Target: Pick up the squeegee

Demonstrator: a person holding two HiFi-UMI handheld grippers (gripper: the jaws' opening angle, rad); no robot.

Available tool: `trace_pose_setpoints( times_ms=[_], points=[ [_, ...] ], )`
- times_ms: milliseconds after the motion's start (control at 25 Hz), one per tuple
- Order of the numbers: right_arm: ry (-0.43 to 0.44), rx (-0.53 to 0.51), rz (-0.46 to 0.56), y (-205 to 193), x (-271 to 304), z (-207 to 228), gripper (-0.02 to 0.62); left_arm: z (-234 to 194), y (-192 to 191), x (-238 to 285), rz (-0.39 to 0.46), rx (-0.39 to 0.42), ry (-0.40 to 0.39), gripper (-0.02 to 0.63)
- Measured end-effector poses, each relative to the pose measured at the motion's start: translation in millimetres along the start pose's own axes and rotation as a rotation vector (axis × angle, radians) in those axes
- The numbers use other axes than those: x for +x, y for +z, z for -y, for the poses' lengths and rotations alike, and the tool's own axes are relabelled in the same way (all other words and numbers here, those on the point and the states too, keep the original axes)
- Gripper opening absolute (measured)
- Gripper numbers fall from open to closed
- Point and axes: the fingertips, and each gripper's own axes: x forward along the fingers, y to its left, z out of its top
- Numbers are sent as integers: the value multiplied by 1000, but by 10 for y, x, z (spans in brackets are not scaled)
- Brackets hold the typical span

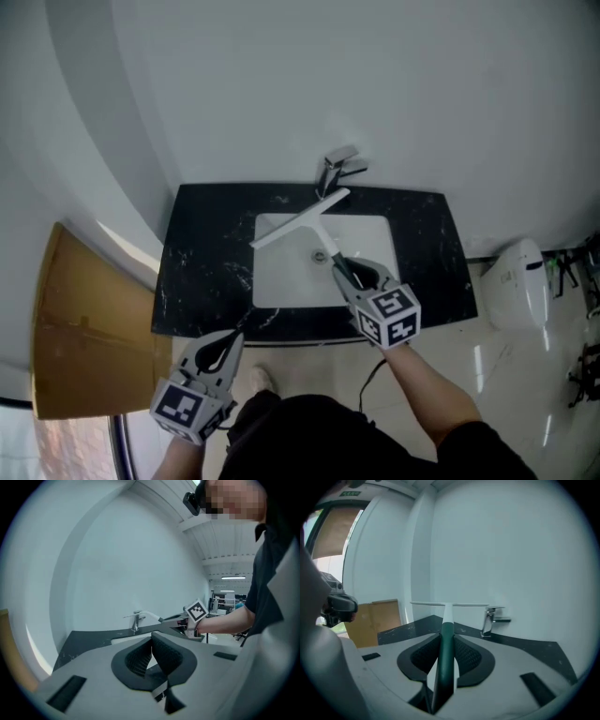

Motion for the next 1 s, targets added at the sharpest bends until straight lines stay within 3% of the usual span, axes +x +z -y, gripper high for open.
trace_pose_setpoints(
  times_ms=[280,480,720,1000],
  points=[
    [-134,46,78,-522,-2162,602,100,1293,34,146,19,27,-35,0],
    [-200,92,82,-910,-3172,737,100,1901,59,42,-7,43,-33,0],
    [-227,129,90,-1055,-3655,608,100,2087,178,-167,-18,59,-29,0],
    [-265,143,97,-984,-3604,307,100,1886,106,-456,-37,69,-41,0]
  ],
)
